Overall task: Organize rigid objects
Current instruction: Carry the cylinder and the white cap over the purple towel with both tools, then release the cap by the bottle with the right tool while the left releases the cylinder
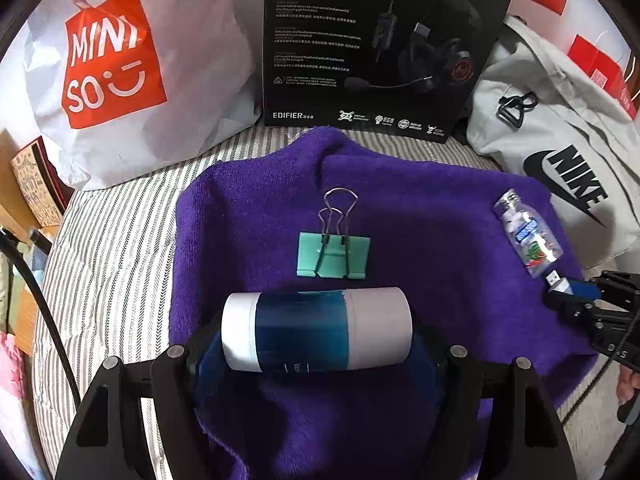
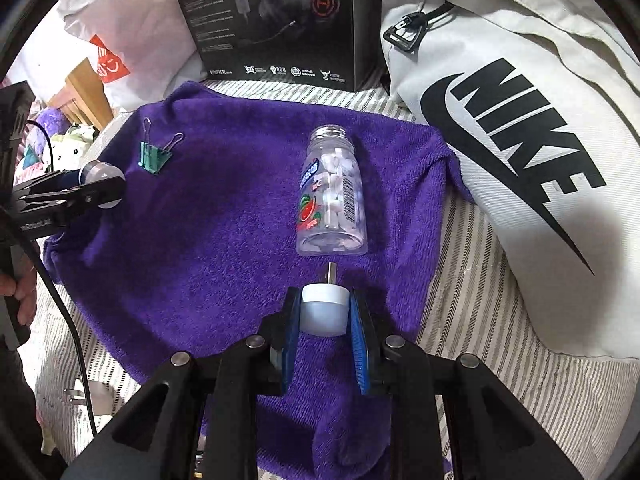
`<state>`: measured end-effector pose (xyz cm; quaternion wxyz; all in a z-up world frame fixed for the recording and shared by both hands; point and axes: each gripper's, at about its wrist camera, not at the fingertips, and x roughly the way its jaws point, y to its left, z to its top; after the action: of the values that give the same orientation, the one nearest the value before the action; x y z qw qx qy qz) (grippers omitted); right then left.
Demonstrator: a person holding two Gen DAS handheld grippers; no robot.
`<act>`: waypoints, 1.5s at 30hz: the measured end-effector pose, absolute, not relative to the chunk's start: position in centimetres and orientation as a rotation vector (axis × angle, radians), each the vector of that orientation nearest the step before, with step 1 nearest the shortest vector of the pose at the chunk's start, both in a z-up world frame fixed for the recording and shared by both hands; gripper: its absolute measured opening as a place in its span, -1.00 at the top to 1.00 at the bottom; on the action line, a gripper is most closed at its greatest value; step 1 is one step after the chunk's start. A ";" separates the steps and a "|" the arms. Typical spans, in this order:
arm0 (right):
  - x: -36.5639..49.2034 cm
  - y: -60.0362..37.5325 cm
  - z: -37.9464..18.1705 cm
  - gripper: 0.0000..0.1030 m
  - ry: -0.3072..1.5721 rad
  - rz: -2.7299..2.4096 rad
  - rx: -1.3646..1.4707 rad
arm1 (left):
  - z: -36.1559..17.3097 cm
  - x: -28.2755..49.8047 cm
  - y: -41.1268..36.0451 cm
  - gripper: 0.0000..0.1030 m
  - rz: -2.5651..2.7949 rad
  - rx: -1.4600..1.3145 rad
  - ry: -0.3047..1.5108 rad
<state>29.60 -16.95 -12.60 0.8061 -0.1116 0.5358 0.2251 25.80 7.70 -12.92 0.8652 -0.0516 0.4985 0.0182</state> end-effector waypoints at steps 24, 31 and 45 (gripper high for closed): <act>29.4 -15.8 -12.9 0.46 1.135 0.494 -0.300 | -14.6 27.3 6.8 -0.47 0.063 -0.022 1.084; 28.5 -16.4 -11.8 0.05 1.134 0.515 -0.261 | -14.4 26.7 6.5 -0.57 0.073 -0.024 1.133; 22.5 -20.8 -7.4 -0.13 1.084 0.434 -0.168 | -11.0 21.1 6.1 -0.65 0.081 -0.121 1.134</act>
<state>22.48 -20.82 -7.42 0.8309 -0.0791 0.5113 0.2046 21.10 6.06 -11.00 0.8410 -0.0574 0.5366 0.0381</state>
